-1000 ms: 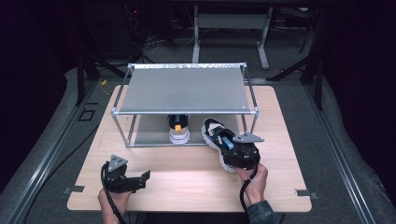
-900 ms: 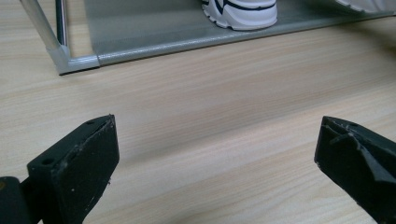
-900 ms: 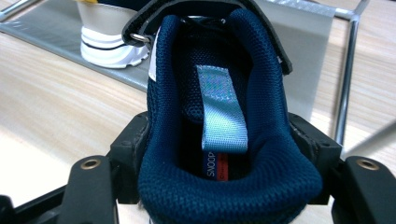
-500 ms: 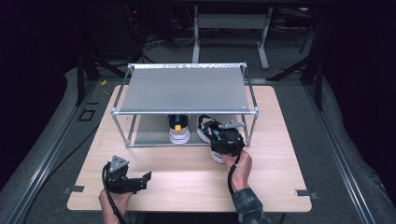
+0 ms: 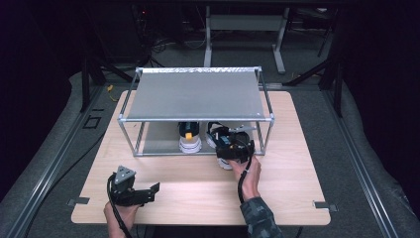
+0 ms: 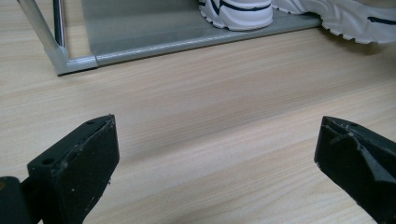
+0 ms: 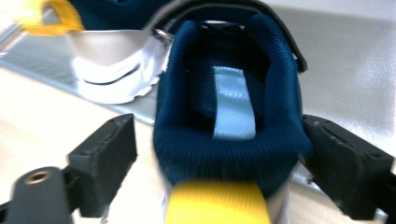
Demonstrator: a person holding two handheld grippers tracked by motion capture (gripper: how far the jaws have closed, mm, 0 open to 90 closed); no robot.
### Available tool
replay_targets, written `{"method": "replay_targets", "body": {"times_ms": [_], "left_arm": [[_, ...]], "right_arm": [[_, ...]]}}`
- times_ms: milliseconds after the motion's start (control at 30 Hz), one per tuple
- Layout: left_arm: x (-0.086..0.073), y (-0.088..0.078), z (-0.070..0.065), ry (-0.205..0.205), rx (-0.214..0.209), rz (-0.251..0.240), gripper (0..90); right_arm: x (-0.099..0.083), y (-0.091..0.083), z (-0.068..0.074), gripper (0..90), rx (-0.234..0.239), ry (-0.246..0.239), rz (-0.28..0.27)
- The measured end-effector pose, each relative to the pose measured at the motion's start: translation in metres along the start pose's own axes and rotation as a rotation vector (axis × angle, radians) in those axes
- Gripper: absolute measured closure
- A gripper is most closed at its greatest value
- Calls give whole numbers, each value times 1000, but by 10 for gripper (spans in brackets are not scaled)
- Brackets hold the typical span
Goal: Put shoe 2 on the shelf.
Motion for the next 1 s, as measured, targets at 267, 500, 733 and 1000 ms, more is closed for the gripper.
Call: {"method": "replay_targets", "body": {"times_ms": [267,500,733,1000], "left_arm": [[-3,0,-1,-6,-5,2,0],[-3,0,-2,0,-5,4,0],[-3,-3,1,-3,1,2,0],[-4,-3,2,-6,1,-3,0]], "right_arm": [[-14,-40,-18,305,130,-22,-24],[-33,-29,-24,483,139,-28,34],[-32,-18,-10,542,137,-9,26],[-22,2,3,498,93,-6,8]]}}
Point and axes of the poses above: each handheld gripper's, and its own axes: y roughly forward along the jaws, x roughly out of its top, z roughly to its left, the point moved 6 cm from there along y, roughly forward along the jaws, and after that the axes turned 14 degrees about y, right-handed, at the moved point
